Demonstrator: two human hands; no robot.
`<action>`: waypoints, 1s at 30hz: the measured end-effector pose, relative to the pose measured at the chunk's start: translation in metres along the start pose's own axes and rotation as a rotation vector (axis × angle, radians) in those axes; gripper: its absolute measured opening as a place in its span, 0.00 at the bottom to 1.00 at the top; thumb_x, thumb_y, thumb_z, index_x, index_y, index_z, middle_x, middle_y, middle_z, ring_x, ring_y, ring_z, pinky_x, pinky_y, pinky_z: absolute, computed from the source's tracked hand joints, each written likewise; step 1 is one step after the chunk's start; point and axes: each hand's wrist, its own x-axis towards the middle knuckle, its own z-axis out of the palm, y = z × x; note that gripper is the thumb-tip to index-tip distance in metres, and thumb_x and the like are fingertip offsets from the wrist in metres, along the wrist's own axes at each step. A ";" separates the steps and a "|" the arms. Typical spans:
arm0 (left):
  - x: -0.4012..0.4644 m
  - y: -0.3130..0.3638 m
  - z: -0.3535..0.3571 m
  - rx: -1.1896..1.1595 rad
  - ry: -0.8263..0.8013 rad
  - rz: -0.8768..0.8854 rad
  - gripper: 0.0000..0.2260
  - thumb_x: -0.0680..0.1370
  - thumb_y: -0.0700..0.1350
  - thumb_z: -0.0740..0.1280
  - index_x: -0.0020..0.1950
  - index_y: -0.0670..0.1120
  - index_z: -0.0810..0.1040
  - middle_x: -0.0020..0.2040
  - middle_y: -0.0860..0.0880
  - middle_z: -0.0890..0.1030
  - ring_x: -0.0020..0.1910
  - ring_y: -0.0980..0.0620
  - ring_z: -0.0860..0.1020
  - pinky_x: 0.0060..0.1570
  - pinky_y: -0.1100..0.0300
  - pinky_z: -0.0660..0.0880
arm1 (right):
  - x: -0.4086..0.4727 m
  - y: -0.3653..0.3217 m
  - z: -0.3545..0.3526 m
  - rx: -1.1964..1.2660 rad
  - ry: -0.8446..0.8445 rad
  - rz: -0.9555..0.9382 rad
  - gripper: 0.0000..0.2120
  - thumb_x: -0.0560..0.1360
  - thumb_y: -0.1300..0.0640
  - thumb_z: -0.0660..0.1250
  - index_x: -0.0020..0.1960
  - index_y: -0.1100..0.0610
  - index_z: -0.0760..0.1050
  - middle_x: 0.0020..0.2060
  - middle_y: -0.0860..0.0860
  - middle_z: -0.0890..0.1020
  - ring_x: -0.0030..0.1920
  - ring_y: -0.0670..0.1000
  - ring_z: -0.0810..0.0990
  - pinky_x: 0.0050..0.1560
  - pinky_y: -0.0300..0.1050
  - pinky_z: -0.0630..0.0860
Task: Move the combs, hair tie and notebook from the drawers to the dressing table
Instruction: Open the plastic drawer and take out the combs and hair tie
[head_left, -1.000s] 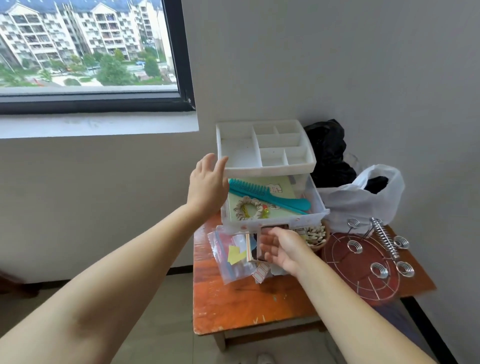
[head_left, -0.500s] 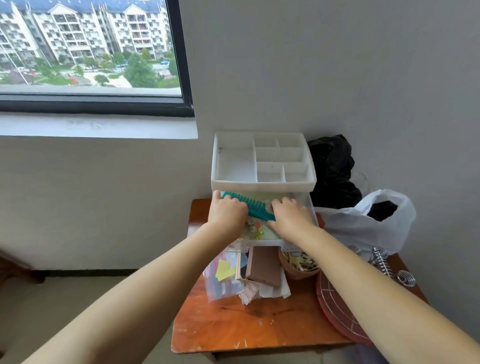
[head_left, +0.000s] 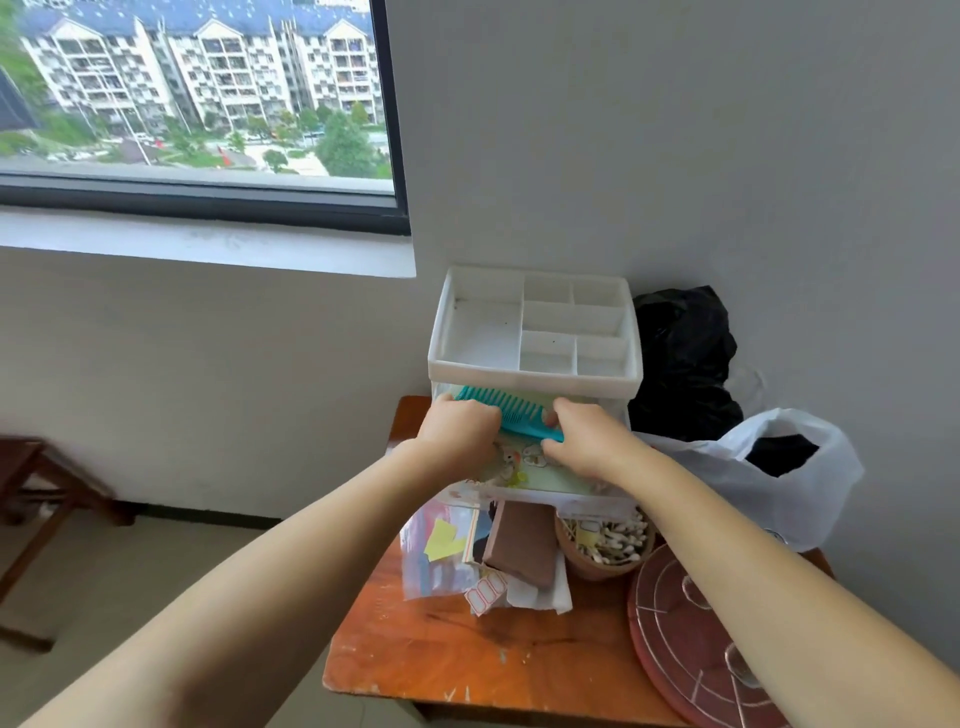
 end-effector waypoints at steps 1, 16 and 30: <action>-0.001 0.000 -0.003 -0.067 -0.002 -0.021 0.08 0.74 0.44 0.62 0.51 0.44 0.76 0.48 0.47 0.80 0.44 0.46 0.76 0.40 0.62 0.68 | -0.002 0.002 -0.003 0.019 -0.019 -0.008 0.17 0.74 0.54 0.63 0.61 0.57 0.70 0.60 0.56 0.77 0.53 0.54 0.78 0.51 0.47 0.77; -0.059 -0.023 -0.041 -0.978 0.199 -0.365 0.03 0.74 0.38 0.62 0.44 0.44 0.73 0.35 0.45 0.80 0.30 0.49 0.78 0.29 0.59 0.77 | -0.035 -0.010 -0.028 0.087 -0.050 -0.053 0.09 0.74 0.54 0.64 0.52 0.55 0.74 0.51 0.54 0.81 0.39 0.49 0.78 0.35 0.41 0.72; -0.004 0.014 0.001 -0.447 -0.045 -0.419 0.08 0.75 0.39 0.61 0.52 0.41 0.77 0.46 0.45 0.78 0.42 0.47 0.76 0.40 0.56 0.77 | -0.032 0.011 -0.030 0.020 0.035 -0.003 0.11 0.75 0.56 0.63 0.56 0.57 0.74 0.55 0.57 0.80 0.47 0.54 0.79 0.49 0.49 0.77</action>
